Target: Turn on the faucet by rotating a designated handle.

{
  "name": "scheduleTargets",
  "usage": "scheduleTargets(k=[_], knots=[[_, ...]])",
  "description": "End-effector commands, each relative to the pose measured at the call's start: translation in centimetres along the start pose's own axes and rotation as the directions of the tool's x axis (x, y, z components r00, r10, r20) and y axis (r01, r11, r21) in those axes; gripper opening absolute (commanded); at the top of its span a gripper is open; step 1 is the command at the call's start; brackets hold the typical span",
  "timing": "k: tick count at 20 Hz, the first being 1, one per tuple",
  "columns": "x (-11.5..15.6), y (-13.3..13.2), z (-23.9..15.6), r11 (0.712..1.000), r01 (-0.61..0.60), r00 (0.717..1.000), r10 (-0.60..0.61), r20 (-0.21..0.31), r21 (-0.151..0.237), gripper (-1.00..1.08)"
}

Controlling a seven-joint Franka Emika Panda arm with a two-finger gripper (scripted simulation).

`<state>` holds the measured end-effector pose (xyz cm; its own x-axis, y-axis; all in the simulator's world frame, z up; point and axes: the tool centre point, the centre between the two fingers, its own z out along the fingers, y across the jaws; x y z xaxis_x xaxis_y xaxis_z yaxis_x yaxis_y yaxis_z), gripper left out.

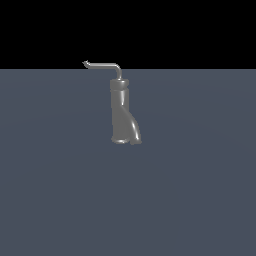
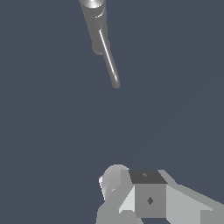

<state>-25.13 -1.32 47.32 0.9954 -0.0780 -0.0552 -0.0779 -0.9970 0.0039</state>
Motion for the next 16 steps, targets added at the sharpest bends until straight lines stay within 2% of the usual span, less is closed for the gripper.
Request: scheduleTargets(k=[1, 9, 16], knots=[[0.6, -0.1, -0.1, 1.0, -0.017, 1.0, 0.017, 0.0, 0.005, -1.0], [3.9, -1.1, -0.2, 0.992, -0.122, 0.993, 0.122, 0.003, 0.033, -1.0], [8.6, -2.5, 0.0, 0.962, -0.267, 0.964, 0.267, 0.016, 0.06, -1.0]])
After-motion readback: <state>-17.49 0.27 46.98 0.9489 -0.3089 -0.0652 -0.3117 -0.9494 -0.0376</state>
